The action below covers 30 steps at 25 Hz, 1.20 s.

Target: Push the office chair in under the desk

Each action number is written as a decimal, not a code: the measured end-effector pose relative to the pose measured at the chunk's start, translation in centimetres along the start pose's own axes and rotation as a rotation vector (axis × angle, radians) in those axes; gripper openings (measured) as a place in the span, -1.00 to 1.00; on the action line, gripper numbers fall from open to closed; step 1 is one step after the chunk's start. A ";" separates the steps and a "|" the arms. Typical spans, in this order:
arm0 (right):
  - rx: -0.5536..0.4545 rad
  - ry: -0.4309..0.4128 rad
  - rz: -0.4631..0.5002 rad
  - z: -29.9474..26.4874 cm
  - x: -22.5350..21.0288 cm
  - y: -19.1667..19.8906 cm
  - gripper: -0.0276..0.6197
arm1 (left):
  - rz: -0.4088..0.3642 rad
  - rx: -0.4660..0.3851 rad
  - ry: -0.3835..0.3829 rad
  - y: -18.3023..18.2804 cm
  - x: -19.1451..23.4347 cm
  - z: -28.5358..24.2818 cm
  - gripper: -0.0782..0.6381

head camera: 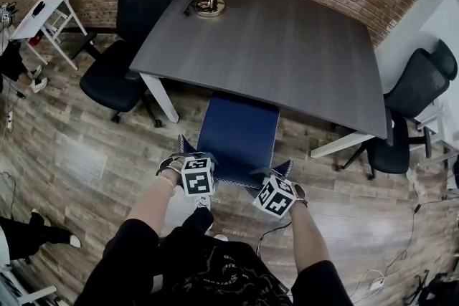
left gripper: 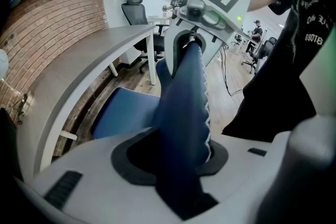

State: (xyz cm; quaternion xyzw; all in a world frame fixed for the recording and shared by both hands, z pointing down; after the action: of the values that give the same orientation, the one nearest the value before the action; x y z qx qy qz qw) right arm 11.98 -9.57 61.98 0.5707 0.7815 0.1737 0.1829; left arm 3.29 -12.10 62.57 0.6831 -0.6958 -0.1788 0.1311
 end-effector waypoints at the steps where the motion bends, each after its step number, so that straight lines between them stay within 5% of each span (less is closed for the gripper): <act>1: 0.000 0.001 -0.001 0.0 -0.1 0.0 -0.61 | -0.001 -0.001 -0.001 0.0 0.1 0.0 -0.37; 30: 0.003 0.019 -0.015 -0.3 -5.0 -1.0 -0.61 | -0.024 -0.024 -0.006 -0.5 5.2 -0.7 -0.37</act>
State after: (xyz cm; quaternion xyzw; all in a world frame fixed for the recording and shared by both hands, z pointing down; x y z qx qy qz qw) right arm 12.45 -14.63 62.22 0.5636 0.7876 0.1764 0.1760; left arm 3.85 -17.34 62.66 0.6893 -0.6857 -0.1908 0.1352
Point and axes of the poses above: the fingertips, and each gripper's own axes: z backward along the fingers, x to its left, y out of its underside, the point moved 2 cm from there along z, backward along the fingers, and after that the axes turned 6 degrees about -y, right-handed, at the moved point
